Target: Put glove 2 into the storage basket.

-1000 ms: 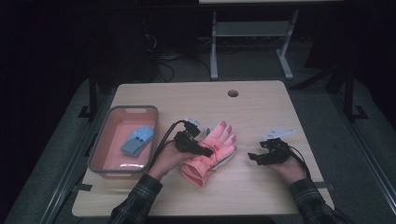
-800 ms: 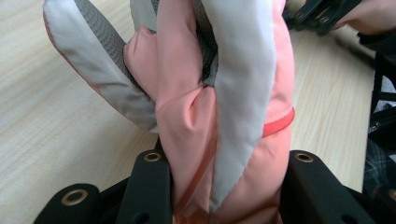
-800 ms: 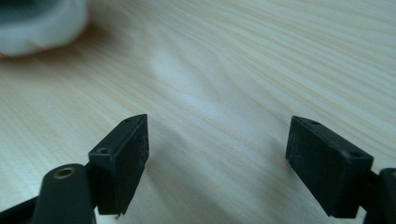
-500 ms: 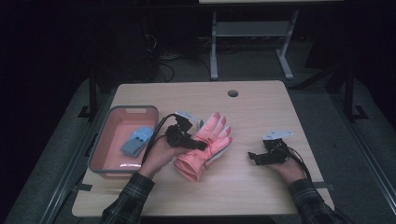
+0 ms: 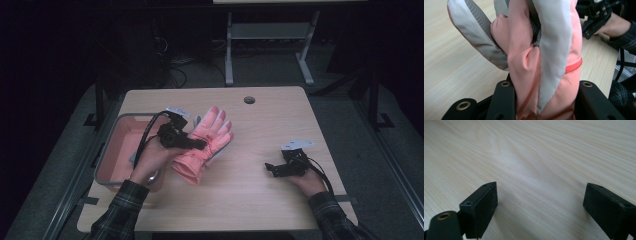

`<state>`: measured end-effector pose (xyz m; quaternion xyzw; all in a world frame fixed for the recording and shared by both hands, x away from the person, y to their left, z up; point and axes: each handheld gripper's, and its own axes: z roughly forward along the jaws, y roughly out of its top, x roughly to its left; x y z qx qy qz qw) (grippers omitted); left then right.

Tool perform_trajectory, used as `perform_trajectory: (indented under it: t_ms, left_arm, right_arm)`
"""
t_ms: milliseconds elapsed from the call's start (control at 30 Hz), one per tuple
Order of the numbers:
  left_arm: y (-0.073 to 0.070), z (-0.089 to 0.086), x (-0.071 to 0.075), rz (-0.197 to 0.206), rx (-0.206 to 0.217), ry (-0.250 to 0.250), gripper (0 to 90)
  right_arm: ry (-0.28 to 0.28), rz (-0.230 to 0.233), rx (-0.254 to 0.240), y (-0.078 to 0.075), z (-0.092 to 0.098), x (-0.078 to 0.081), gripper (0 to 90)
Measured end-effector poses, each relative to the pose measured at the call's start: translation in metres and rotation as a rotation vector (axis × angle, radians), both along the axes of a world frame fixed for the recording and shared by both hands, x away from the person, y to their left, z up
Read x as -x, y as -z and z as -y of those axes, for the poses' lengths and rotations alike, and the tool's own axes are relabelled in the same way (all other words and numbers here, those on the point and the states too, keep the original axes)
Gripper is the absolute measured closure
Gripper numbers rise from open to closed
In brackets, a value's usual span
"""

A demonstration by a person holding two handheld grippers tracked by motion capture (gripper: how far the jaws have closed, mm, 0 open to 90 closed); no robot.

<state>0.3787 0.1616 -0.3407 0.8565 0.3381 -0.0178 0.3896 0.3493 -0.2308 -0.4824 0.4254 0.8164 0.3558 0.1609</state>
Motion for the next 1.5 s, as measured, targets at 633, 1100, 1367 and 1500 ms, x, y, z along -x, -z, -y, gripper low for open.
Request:
perform_trajectory:
  t_ms: [633, 1100, 1367, 1500]
  left_arm:
    - [-0.035, -0.085, -0.002, 0.035, 0.033, -0.170, 63.5]
    - [-0.028, -0.157, -0.002, 0.012, 0.025, -0.330, 62.8]
    - [-0.002, -0.179, -0.007, -0.046, -0.008, -0.385, 62.4]
    - [0.017, -0.178, -0.013, -0.092, -0.022, -0.385, 61.8]
  right_arm:
    - [0.010, -0.004, 0.001, 0.000, -0.001, 0.000, 10.0]
    - [0.016, 0.001, 0.000, 0.000, -0.001, 0.000, 10.1]
    - [0.021, 0.004, 0.001, 0.000, -0.001, -0.001, 10.1]
    - [0.019, 0.005, 0.004, 0.000, -0.001, -0.001, 10.1]
